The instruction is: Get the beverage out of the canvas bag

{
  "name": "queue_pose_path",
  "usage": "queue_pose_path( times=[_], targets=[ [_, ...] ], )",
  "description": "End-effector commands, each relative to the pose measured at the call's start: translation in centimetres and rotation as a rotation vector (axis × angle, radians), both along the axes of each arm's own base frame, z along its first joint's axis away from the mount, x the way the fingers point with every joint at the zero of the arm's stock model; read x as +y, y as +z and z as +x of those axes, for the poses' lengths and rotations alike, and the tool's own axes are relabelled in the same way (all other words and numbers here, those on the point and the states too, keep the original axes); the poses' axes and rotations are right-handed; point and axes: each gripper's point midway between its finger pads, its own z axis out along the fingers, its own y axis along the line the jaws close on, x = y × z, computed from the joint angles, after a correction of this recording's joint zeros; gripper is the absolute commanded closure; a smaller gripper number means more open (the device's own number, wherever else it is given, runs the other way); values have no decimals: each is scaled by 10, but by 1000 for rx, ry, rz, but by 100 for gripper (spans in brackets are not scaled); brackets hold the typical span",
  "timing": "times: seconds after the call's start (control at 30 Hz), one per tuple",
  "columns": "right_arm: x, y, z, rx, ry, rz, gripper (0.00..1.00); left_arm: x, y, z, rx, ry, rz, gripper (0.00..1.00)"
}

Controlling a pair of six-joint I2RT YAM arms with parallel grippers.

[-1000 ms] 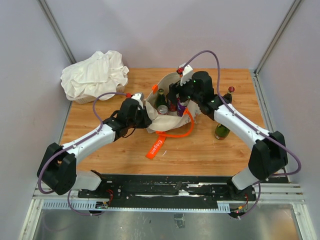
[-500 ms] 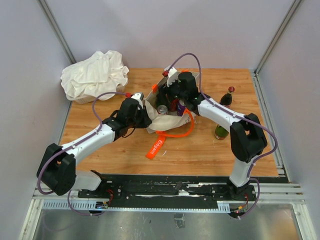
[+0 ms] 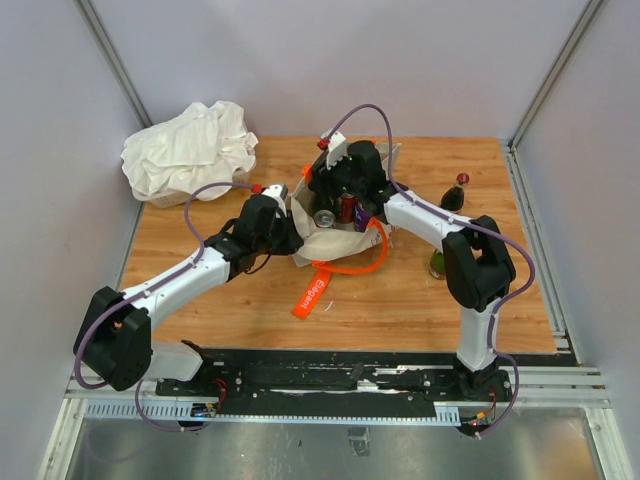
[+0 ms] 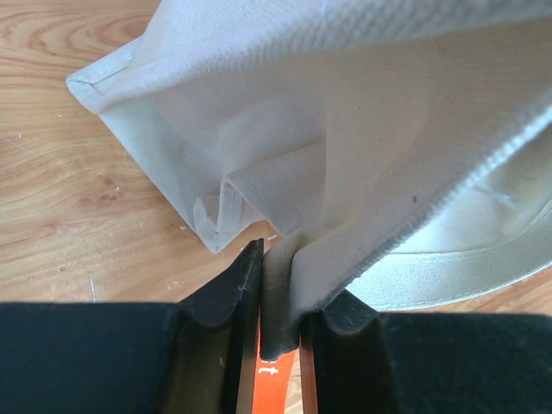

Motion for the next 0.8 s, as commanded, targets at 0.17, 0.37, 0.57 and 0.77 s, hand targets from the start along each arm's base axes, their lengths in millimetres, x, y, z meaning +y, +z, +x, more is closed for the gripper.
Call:
queue_pose_path(
  times=[0.17, 0.37, 0.57, 0.77],
  targets=[
    [4, -7, -4, 18, -13, 6, 50, 2, -4, 4, 2, 1, 31, 76],
    [1, -11, -7, 25, -12, 0, 99, 1, -1, 4, -8, 1, 22, 76],
    [8, 21, -13, -38, 58, 1, 99, 0, 0, 7, -17, 3, 14, 76],
    [2, 130, -26, -219, 79, 88, 99, 0, -1, 9, -22, 9, 14, 76]
  ],
)
